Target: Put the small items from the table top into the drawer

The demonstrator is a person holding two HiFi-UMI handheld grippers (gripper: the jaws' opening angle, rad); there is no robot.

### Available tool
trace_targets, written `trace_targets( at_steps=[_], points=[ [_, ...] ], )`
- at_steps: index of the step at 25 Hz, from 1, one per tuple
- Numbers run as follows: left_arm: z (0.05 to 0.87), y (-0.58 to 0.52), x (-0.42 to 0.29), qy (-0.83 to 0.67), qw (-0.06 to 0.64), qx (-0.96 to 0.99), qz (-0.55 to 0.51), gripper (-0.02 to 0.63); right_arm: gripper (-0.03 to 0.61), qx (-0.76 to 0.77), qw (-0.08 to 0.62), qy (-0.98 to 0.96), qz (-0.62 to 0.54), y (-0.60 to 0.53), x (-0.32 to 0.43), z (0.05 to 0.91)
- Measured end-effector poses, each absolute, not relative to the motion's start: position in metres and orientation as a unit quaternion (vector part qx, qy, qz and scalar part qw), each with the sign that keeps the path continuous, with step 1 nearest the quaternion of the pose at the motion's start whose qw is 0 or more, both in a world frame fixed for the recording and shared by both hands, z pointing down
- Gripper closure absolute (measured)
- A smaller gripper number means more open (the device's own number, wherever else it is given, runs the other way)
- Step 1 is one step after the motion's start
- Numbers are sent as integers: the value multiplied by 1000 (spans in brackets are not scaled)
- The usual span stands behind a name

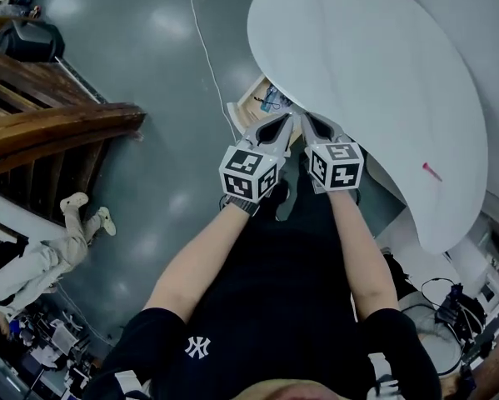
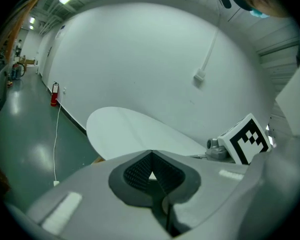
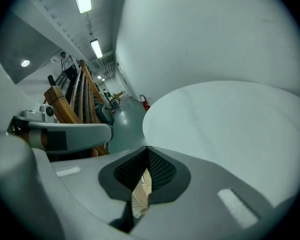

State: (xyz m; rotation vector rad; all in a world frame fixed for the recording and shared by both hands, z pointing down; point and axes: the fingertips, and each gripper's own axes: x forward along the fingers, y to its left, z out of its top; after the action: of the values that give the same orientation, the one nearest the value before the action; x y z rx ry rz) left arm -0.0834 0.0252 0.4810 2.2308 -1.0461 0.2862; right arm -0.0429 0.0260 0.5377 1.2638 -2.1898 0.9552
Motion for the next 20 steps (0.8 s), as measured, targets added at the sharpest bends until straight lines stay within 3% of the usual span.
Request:
trace_targets(
  at_steps=[20],
  points=[
    [423, 51, 63, -259, 279, 918, 116, 614, 535, 560, 195, -755, 279, 63, 99, 467]
  ],
)
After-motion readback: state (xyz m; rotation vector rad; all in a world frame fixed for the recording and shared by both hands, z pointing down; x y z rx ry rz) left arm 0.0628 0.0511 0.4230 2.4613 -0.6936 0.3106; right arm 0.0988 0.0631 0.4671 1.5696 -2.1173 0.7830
